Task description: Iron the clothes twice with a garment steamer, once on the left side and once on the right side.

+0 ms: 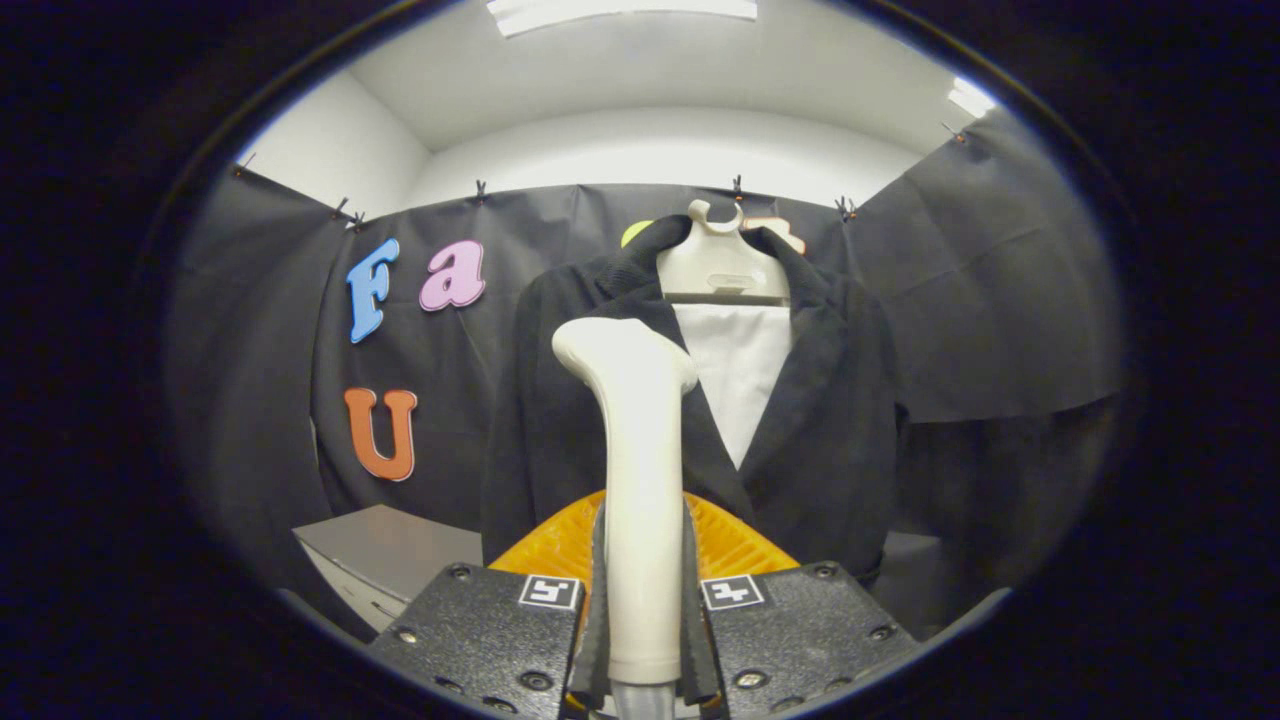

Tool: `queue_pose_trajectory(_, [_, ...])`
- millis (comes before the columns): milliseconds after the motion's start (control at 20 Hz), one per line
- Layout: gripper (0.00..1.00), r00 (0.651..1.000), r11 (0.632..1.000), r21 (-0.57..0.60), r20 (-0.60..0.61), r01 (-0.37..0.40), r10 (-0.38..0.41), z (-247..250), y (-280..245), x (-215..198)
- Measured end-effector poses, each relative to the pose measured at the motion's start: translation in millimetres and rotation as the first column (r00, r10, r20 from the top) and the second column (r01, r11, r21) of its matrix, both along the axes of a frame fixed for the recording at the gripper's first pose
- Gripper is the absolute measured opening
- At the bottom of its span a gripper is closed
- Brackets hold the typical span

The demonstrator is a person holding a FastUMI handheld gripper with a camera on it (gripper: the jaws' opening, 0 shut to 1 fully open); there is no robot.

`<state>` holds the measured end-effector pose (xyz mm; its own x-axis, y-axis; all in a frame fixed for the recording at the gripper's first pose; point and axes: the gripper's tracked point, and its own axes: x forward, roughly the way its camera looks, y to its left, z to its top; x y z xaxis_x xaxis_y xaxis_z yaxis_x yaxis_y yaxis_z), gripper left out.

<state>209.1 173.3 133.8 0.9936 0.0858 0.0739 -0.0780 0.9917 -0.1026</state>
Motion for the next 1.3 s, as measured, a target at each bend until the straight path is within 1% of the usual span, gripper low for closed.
queue_pose_trajectory(100, [0.31,1.000,1.000,-0.009,-0.004,-0.009,0.009,-5,-4,-3])
queue_pose_trajectory(250, [0.31,0.998,0.999,-0.001,-0.040,-0.041,0.041,-24,-10,-9])
queue_pose_trajectory(500, [0.31,0.996,0.999,-0.030,-0.086,-0.019,0.016,-51,-30,-18])
queue_pose_trajectory(700, [0.31,0.992,1.000,-0.006,-0.123,-0.020,0.019,-73,-36,-28])
queue_pose_trajectory(950, [0.31,0.988,0.999,-0.043,-0.155,-0.015,0.008,-100,-40,-40])
queue_pose_trajectory(1150, [0.31,0.969,0.998,-0.060,-0.247,-0.006,-0.009,-142,-47,-47])
queue_pose_trajectory(1300, [0.31,0.962,0.997,-0.082,-0.272,0.013,-0.035,-160,-52,-54])
